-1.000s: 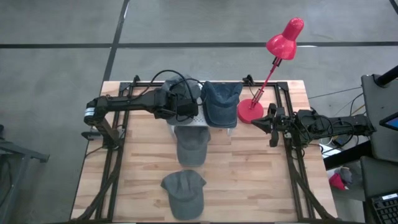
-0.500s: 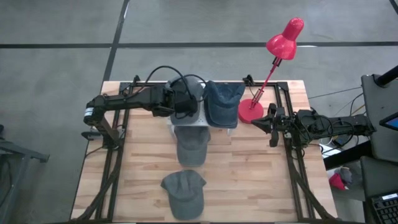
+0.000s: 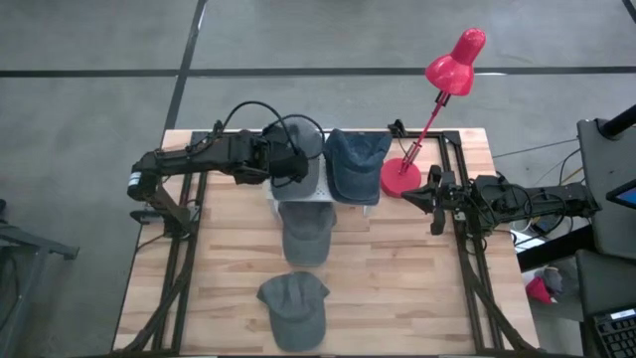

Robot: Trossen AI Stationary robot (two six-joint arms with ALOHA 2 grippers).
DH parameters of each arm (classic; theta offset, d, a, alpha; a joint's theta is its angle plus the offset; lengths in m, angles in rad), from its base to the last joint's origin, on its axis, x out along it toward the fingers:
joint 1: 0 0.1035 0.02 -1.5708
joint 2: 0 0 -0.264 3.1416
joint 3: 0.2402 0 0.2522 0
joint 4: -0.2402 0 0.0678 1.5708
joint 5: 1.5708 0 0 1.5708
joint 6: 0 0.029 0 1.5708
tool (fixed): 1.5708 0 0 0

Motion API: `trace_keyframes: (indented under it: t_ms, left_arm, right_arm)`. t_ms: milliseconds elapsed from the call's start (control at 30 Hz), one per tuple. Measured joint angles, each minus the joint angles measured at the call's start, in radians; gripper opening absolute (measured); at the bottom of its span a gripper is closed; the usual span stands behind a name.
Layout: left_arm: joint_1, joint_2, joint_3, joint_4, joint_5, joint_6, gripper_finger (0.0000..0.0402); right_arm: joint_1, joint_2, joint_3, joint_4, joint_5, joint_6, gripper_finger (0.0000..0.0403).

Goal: Pick & Place hat
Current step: Stack the bottom gray cap on top of the gray cap on the shelf

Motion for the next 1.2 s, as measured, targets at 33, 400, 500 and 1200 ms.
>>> trace_keyframes:
  t_ms: [33, 400, 500, 1200]
  left_arm:
    - [0.000, -0.007, 0.000, 0.005, 0.000, 0.000, 0.0094]
    - [-0.062, -0.080, 0.002, 0.004, 0.010, -0.043, 0.0094]
    - [-0.105, -0.097, 0.002, 0.004, 0.026, -0.066, 0.0094]
    - [-0.470, -0.066, 0.001, 0.004, 0.146, -0.464, 0.0094]
  right_arm:
    - [0.000, 0.000, 0.000, 0.000, 0.000, 0.000, 0.0008]
    - [0.000, 0.000, 0.000, 0.001, 0.006, 0.003, 0.0008]
    - [0.000, 0.000, 0.000, 0.000, 0.007, 0.003, 0.0008]
    - [0.000, 0.000, 0.000, -0.001, 0.008, -0.001, 0.0008]
